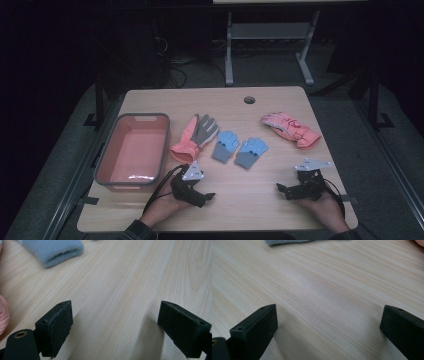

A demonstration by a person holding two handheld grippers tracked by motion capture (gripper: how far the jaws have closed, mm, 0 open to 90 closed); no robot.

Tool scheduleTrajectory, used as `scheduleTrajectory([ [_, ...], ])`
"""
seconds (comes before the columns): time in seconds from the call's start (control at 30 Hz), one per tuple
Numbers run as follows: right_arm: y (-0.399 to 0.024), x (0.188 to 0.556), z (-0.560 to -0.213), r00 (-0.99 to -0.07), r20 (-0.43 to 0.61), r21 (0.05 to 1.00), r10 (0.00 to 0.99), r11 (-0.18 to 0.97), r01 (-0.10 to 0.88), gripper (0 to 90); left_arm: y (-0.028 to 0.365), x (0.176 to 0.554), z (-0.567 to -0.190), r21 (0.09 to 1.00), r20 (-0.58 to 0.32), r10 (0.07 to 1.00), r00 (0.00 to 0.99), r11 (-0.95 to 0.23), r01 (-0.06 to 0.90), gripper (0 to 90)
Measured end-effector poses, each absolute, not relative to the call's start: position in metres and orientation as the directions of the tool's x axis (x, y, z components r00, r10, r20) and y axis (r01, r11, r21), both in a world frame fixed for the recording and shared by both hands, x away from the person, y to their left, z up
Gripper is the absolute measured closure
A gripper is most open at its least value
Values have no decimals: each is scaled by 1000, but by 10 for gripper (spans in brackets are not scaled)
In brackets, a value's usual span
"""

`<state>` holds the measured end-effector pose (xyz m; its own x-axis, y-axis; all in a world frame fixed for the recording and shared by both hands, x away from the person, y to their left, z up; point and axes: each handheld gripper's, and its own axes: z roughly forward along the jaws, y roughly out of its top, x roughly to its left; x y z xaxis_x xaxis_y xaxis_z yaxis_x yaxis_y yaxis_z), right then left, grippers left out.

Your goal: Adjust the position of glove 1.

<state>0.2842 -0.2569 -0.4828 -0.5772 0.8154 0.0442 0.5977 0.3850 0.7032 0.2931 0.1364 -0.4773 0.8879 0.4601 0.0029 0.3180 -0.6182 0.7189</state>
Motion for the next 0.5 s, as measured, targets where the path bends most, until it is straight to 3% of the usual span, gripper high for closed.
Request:
scheduleTrajectory([
  [0.27,-257,285,-483,-586,33,704,809,397,588,32,137,293,-477,719,1,458,889,-618,318,121],
  [0.5,-257,281,-474,-587,16,707,810,406,579,374,142,292,-477,722,-5,456,890,-614,319,127],
])
